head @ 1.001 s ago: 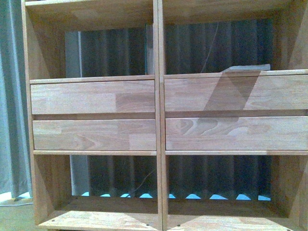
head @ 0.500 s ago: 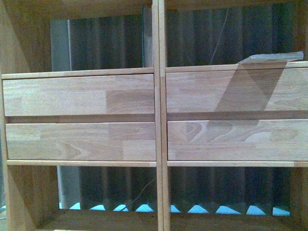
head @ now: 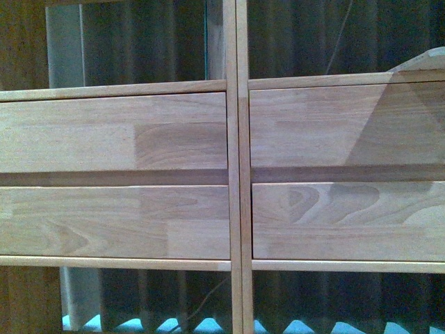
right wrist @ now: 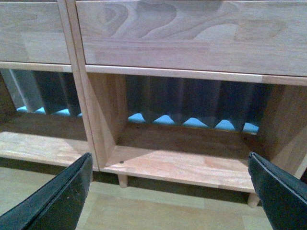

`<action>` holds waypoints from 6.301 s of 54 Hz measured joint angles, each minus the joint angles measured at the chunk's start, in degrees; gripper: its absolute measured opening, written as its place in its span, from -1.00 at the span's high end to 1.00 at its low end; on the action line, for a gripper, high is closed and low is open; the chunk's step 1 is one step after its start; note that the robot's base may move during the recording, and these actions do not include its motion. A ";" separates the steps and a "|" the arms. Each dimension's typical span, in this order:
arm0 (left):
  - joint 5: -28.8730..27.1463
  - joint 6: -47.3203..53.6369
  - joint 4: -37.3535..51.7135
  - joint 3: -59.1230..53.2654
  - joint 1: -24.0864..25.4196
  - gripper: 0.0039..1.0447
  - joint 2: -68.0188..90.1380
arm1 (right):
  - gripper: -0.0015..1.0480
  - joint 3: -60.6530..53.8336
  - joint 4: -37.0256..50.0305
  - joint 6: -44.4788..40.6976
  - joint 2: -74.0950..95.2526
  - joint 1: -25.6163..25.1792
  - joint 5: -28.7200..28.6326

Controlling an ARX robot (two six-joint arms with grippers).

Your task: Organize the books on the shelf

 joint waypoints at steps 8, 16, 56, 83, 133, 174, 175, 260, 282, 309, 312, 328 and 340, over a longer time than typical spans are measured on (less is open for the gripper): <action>0.00 0.00 0.00 0.00 0.00 -0.86 0.02 | -0.86 0.00 0.00 -0.02 0.00 0.00 -0.04; 0.00 -0.02 0.00 0.00 0.00 -0.86 0.02 | -0.86 0.00 0.00 0.00 0.02 0.00 0.02; 0.02 0.00 0.00 0.00 0.00 -0.86 0.02 | -0.86 0.00 0.00 0.02 0.00 0.00 0.02; 0.00 0.00 0.00 0.00 0.00 -0.86 0.02 | -0.86 0.00 0.00 0.02 0.00 0.00 0.02; 0.00 -0.02 0.00 0.00 0.00 -0.86 0.02 | -0.86 23.21 8.68 53.33 55.30 -12.74 30.03; 0.00 -0.02 0.00 0.00 0.00 -0.86 0.02 | -0.86 52.72 7.21 75.49 85.88 -10.34 16.48; 0.00 -0.02 0.00 0.00 0.00 -0.86 0.02 | -0.86 53.02 7.06 75.60 86.14 -10.25 16.39; 0.00 -0.02 0.00 0.00 0.00 -0.86 0.02 | 0.86 60.28 3.41 80.06 91.60 -8.61 14.51; 0.00 -0.02 0.00 0.00 0.00 -0.86 0.02 | 0.86 49.40 4.68 72.91 75.73 -15.08 10.01; 0.00 -0.02 0.00 0.00 0.00 -0.86 0.02 | 0.86 46.25 3.13 64.83 53.31 -25.57 -2.43; 0.00 -0.02 0.00 0.00 0.00 -0.86 0.02 | 0.86 46.10 1.92 64.22 49.31 -25.51 -3.56; 0.00 -0.02 0.00 0.00 0.00 -0.86 0.02 | 0.86 46.05 -2.16 59.56 35.28 -17.92 -2.47; 0.00 -0.02 0.00 0.00 0.00 -0.86 0.02 | 0.86 46.16 2.62 53.40 33.42 -3.87 5.46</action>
